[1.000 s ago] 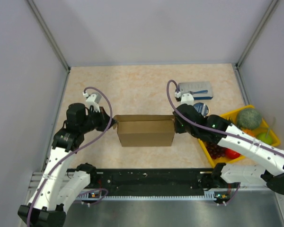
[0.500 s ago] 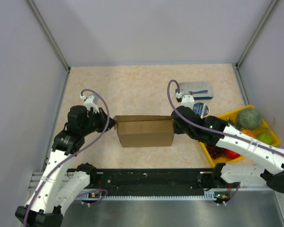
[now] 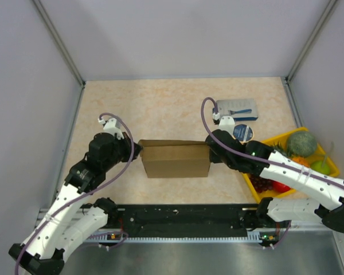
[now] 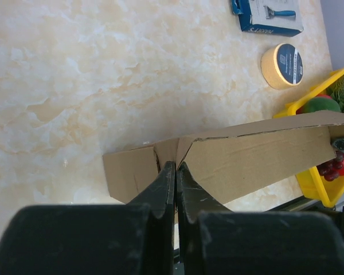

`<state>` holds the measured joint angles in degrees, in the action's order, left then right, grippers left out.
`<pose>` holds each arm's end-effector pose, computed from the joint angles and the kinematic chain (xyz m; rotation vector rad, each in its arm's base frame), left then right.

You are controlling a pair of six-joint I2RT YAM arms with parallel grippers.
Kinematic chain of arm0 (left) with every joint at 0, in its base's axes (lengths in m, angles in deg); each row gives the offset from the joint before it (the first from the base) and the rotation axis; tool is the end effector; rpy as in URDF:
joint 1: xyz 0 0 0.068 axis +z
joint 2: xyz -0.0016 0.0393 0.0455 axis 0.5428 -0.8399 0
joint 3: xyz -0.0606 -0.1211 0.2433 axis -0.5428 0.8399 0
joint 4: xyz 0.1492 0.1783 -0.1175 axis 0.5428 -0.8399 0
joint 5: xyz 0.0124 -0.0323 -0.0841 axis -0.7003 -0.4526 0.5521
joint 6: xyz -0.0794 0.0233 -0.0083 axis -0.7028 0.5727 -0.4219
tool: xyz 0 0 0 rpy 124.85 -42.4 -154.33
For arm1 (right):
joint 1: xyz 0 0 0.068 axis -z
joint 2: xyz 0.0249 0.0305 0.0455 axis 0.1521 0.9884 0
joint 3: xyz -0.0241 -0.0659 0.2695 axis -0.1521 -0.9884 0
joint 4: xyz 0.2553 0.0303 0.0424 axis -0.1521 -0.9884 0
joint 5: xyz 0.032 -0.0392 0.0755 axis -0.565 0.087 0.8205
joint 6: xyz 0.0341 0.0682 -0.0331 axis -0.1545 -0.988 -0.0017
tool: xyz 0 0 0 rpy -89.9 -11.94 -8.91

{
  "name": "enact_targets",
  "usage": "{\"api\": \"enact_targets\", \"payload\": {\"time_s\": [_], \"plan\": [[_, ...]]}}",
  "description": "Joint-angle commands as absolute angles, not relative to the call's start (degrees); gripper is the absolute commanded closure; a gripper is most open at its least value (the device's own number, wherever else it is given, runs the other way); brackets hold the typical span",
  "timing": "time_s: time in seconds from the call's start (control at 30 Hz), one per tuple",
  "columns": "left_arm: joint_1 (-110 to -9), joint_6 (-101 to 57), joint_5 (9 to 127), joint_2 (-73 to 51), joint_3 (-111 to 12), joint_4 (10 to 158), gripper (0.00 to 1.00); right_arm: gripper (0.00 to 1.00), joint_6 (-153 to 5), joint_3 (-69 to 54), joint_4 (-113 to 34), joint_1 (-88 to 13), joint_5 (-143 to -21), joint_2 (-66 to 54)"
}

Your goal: Fold the paper box

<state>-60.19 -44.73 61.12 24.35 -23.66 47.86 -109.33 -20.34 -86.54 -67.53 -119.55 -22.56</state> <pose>0.1584 -0.0840 0.3055 -0.1104 2.1228 -0.6820 0.1545 0.1856 0.3049 -0.1073 2.3036 0.2672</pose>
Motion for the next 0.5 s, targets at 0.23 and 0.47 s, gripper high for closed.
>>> {"api": "enact_targets", "payload": {"time_s": [0.23, 0.47], "plan": [[-62.4, -49.2, 56.9, 25.2, -18.2, 48.1, 1.0, 1.0, -111.1, -22.5, -88.0, -68.5, -117.0, -21.9], [-63.8, -53.1, 54.4, 28.4, -14.1, 47.3, 1.0, 1.0, -111.3, -22.7, -87.7, -68.6, -116.8, -22.2]]}}
